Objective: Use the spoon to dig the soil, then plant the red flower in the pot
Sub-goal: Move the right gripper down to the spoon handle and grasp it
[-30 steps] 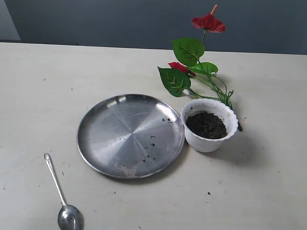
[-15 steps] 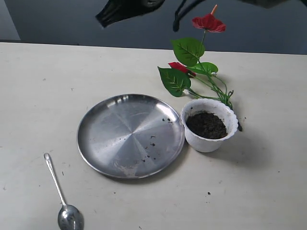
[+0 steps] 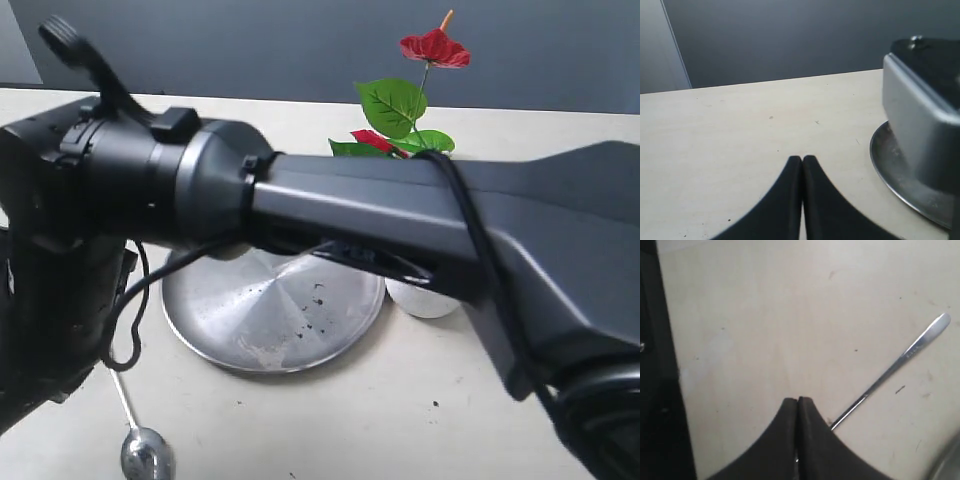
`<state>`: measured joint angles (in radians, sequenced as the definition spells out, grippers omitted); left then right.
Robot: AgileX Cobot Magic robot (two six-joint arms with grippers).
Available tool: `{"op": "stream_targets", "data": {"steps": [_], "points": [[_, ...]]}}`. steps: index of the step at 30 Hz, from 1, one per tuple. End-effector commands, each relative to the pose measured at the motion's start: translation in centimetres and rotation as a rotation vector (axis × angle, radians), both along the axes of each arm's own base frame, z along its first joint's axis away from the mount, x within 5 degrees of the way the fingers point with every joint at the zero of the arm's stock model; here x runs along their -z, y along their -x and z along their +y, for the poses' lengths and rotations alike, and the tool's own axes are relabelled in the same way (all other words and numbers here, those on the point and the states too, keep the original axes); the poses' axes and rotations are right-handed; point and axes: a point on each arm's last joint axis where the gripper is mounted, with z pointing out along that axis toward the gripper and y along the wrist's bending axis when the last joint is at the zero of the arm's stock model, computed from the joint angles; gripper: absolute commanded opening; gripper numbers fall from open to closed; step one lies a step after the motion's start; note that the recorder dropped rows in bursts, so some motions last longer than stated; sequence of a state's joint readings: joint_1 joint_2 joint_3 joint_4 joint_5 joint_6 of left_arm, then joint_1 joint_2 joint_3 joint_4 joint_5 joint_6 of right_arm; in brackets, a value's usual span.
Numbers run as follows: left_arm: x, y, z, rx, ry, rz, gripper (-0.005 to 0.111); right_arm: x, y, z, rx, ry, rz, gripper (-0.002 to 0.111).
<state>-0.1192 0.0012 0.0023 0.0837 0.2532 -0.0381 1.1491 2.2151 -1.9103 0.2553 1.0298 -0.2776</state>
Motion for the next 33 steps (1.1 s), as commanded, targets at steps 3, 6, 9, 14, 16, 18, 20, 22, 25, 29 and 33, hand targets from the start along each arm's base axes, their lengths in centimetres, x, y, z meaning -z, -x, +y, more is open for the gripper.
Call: {"op": "stream_targets", "data": {"steps": [3, 6, 9, 14, 16, 18, 20, 22, 25, 29, 33], "points": [[-0.2, 0.0, 0.0, 0.006, 0.006, -0.017, 0.001, 2.5, -1.6, 0.9, 0.029, -0.031, -0.065, 0.032], [-0.2, 0.0, 0.0, 0.006, 0.006, -0.017, 0.001, 3.4, -1.9, 1.3, 0.05, -0.04, -0.076, 0.045], [-0.2, 0.0, 0.0, 0.006, 0.006, -0.017, 0.001, 4.4, -2.2, 1.6, 0.077, -0.048, -0.085, 0.043], [-0.2, 0.0, 0.0, 0.006, 0.006, -0.017, 0.001, 5.8, -2.4, 1.9, 0.078, -0.04, -0.093, 0.041], [-0.2, 0.0, 0.0, 0.006, 0.006, -0.017, 0.001, 6.5, -2.5, 1.9, 0.076, -0.027, -0.1, 0.041], [-0.2, 0.0, 0.0, 0.006, 0.006, -0.017, 0.001, 7.0, -2.7, 1.9, 0.081, -0.016, -0.111, 0.041], [-0.2, 0.0, 0.0, 0.006, 0.006, -0.017, 0.001, 7.2, -2.8, 1.9, 0.095, -0.012, -0.115, 0.041], [-0.2, 0.0, 0.0, 0.006, 0.006, -0.017, 0.001, 7.5, -2.9, 1.9, 0.105, -0.005, -0.118, 0.041], [-0.2, 0.0, 0.0, 0.006, 0.006, -0.017, 0.001, 8.1, -2.9, 1.8, 0.103, 0.008, -0.117, 0.041], [-0.2, 0.0, 0.0, 0.006, 0.006, -0.017, 0.001, 9.4, -2.8, 1.7, 0.1, 0.049, -0.1, 0.04], [-0.2, 0.0, 0.0, 0.006, 0.006, -0.017, 0.001, 10.3, -2.7, 1.5, 0.094, 0.089, -0.082, 0.029]]}}
